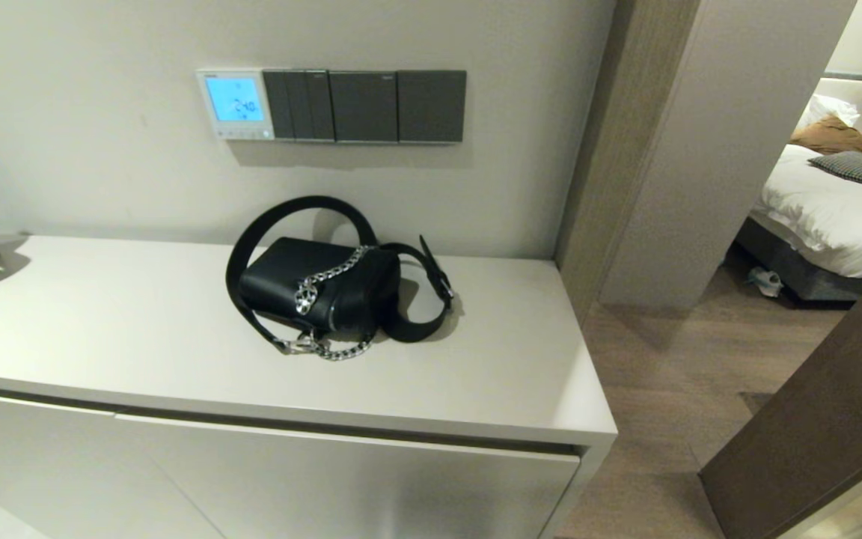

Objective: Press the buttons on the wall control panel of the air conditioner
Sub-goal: Turn off the central air conditioner

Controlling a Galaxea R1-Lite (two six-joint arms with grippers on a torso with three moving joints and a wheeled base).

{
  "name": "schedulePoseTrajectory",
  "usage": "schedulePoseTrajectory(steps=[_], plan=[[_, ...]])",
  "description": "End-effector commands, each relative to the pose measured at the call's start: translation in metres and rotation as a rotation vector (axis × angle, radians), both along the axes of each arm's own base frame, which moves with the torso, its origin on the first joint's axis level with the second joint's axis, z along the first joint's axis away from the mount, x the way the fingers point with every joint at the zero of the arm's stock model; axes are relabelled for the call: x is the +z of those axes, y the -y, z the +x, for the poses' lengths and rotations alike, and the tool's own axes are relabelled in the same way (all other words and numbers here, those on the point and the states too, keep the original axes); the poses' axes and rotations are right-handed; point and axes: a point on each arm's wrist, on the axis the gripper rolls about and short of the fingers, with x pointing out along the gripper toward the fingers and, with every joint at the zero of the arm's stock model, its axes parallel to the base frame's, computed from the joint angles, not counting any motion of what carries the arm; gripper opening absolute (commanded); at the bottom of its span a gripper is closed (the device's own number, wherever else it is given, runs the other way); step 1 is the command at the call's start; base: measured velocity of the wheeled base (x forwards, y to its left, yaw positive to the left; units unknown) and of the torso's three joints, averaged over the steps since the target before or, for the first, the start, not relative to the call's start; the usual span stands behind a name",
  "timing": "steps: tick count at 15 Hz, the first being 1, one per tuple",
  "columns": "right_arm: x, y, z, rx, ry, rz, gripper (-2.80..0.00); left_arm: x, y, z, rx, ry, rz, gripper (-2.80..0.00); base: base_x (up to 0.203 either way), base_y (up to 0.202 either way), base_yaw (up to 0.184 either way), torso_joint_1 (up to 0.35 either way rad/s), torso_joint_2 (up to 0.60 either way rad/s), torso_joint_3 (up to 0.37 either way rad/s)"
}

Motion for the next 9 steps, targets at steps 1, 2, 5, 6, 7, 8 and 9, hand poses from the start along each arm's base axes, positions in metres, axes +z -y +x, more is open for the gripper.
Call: schedulePoseTrajectory(steps=[1,2,5,6,7,8,9], plan=[[-0.0004,0.0,0.0002,0.0,-0.003,0.0,-2.8,-0.0027,0.0,-0.0035,-0.004,0.02,0.001,-2.8,0.0,0.0,0.0,0.0,0.0,0.0],[-0.0004,0.0,0.0002,0.0,-0.003,0.0,-2.8,-0.0037,0.0,-0.0043,-0.005,0.021,0.0,-2.8,0.0,0.0,0.0,0.0,0.0,0.0],[-0.0004,0.0,0.0003,0.0,-0.004,0.0,-2.8,-0.0045,0.0001,-0.0053,-0.008,0.031,0.002,-2.8,0.0,0.0,0.0,0.0,0.0,0.0],[-0.0007,0.0,0.0004,0.0,-0.005,0.0,-2.8,-0.0045,0.0001,-0.0062,-0.009,0.044,0.002,-2.8,0.0,0.0,0.0,0.0,0.0,0.0],[-0.0004,0.0,0.0003,0.0,-0.004,0.0,-2.8,-0.0046,0.0002,-0.0081,-0.009,0.069,0.003,-2.8,0.0,0.0,0.0,0.0,0.0,0.0],[-0.0004,0.0,0.0003,0.0,-0.004,0.0,-2.8,-0.0055,0.0002,-0.0097,-0.009,0.091,0.002,-2.8,0.0,0.0,0.0,0.0,0.0,0.0],[-0.0004,0.0,0.0003,0.0,-0.004,0.0,-2.8,-0.0057,0.0002,-0.0099,-0.009,0.094,0.002,-2.8,0.0,0.0,0.0,0.0,0.0,0.0]])
